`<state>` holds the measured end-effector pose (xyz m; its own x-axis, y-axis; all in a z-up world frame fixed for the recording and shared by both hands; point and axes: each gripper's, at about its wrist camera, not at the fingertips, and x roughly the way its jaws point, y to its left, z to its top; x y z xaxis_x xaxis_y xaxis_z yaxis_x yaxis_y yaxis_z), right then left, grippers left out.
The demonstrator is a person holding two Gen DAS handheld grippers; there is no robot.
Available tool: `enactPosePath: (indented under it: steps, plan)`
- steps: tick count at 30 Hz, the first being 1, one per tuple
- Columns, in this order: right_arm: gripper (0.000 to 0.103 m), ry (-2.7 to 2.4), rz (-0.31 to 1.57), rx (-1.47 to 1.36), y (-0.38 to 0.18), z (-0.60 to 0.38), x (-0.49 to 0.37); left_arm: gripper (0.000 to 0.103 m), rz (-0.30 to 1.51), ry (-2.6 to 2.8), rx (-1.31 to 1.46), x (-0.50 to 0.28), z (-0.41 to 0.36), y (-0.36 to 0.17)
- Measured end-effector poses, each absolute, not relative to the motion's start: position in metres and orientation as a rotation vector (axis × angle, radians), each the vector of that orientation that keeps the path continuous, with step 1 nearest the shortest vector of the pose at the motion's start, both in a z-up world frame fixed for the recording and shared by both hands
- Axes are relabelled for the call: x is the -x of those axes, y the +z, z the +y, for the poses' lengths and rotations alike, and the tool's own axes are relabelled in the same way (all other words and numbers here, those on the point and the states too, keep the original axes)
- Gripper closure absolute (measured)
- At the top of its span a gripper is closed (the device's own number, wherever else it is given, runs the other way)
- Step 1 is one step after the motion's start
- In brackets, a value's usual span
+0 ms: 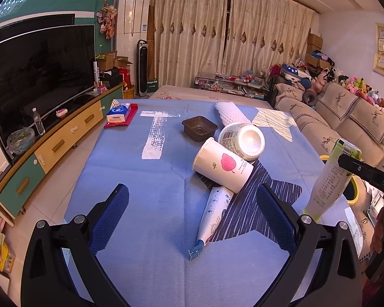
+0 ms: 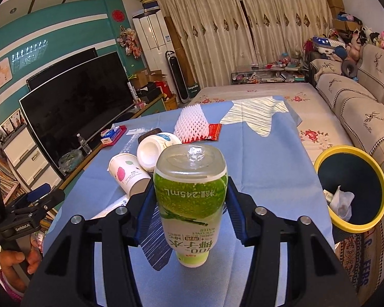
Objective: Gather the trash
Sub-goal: 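Carry the coconut-water bottle over the yellow bin and open the right gripper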
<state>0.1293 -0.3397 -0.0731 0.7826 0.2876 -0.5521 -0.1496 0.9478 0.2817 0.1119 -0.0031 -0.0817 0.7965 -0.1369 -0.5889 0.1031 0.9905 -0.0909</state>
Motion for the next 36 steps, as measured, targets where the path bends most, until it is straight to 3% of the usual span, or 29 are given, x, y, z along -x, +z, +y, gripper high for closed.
enactPosePath:
  steps: [19,36]
  plan:
    - [0.054,-0.137,0.503,-0.280,-0.054,-0.492,-0.145,0.005,0.661,-0.132,0.033,-0.131,-0.030,-0.089]
    - [0.050,-0.331,0.669,-0.349,-0.149,-0.593,-0.214,0.005,0.723,-0.138,-0.030,-0.161,-0.075,-0.103]
